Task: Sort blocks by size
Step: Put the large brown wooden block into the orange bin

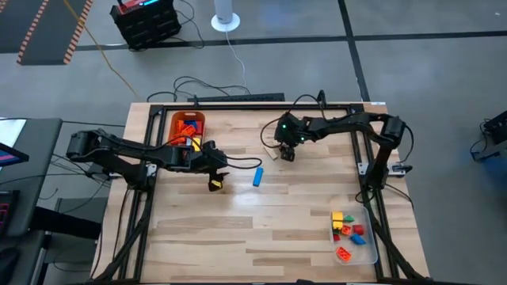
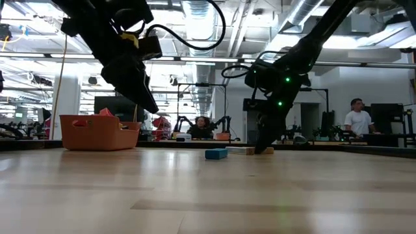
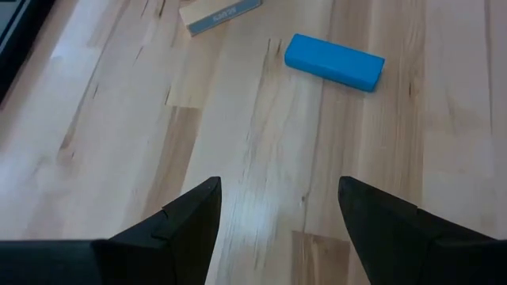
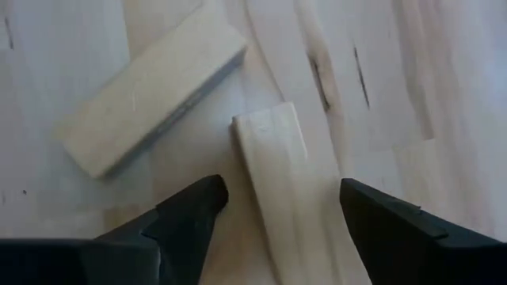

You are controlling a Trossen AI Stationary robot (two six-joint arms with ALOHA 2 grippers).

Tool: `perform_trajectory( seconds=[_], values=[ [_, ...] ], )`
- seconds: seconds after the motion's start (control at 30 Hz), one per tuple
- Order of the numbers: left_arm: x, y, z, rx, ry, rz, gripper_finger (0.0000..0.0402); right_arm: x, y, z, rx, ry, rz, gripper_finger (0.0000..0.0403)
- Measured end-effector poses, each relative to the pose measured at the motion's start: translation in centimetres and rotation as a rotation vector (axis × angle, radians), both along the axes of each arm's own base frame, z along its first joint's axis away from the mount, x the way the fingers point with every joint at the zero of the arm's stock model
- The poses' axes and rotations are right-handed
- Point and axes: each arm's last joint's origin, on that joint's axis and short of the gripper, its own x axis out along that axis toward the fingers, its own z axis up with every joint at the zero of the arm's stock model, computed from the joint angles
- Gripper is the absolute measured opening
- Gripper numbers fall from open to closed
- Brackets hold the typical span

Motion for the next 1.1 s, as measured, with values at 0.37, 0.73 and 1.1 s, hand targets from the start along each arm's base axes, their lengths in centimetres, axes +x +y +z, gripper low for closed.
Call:
perform_trajectory(
  seconds=[0.37,0.73,1.1],
  values=[
    [0.0,0.0,0.0,0.034,0.020,-0.038,0.0249,0.3,1.2,-0.3,0.048,0.019,0.003,0.0122],
    [0.8,-1.8,0.8,0.145,-0.053,-0.207,0.0249,-1.3,5.4,7.9,0.050,-0.108,0.033,0.0122],
    [1.2,-3.6,1.4,0.248,-0.116,-0.295,0.0249,-7.5,11.5,16.9,0.171,-0.376,0.047,0.0146]
  ],
)
